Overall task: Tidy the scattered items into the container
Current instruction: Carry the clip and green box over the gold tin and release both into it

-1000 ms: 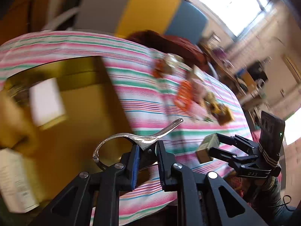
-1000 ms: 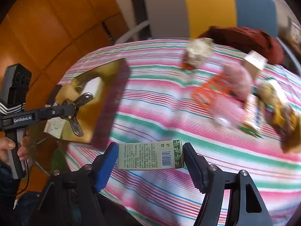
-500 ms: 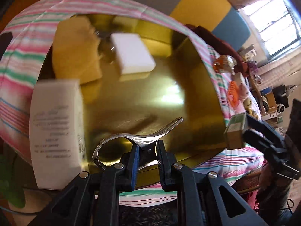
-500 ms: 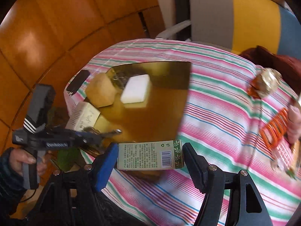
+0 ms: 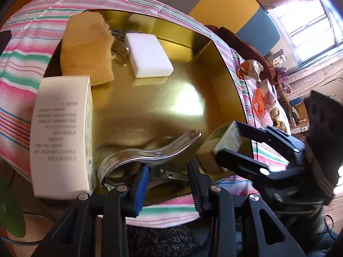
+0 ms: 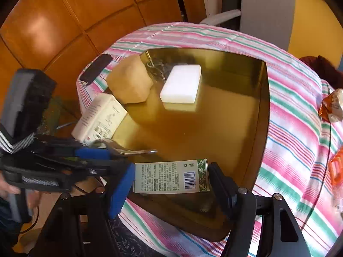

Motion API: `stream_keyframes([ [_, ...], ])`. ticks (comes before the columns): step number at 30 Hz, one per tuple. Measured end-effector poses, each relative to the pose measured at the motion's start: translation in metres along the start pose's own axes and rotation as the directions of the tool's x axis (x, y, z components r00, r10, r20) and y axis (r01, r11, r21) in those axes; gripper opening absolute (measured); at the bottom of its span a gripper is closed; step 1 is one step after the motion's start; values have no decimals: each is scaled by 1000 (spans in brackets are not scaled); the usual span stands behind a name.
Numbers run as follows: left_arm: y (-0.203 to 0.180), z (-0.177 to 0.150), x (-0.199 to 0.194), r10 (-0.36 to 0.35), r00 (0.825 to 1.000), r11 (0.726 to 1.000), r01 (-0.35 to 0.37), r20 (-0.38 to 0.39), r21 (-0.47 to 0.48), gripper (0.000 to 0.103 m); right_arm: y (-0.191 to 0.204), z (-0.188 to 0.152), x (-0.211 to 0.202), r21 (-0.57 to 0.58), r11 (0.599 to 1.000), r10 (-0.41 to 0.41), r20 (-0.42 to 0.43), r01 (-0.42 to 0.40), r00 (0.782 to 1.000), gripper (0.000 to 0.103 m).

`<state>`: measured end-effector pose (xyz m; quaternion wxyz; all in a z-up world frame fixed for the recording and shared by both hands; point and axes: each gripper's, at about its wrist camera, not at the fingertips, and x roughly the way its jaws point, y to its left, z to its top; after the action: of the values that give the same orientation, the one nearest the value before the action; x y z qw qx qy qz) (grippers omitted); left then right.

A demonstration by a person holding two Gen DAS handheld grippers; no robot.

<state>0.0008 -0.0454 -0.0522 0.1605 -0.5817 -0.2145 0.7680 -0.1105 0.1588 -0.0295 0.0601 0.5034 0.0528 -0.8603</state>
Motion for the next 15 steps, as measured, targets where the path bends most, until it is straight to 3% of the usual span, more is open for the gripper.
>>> stream_keyframes([
  [3,12,3,-2,-49,999,997,49,-4,-57,46,-1,-3,12,8,1000,-6,-27,7,1000,71],
  [6,11,2,-1,-34,999,997,35,10,-65,47,2,-5,17,-3,1000,-12,-33,12,999,71],
  [10,13,4,-7,-120,992,986,125,47,-108,47,3,-7,16,-8,1000,16,-33,-17,999,73],
  [15,17,4,-13,-106,992,984,113,62,-137,47,2,-8,13,9,996,88,-15,-87,996,77],
])
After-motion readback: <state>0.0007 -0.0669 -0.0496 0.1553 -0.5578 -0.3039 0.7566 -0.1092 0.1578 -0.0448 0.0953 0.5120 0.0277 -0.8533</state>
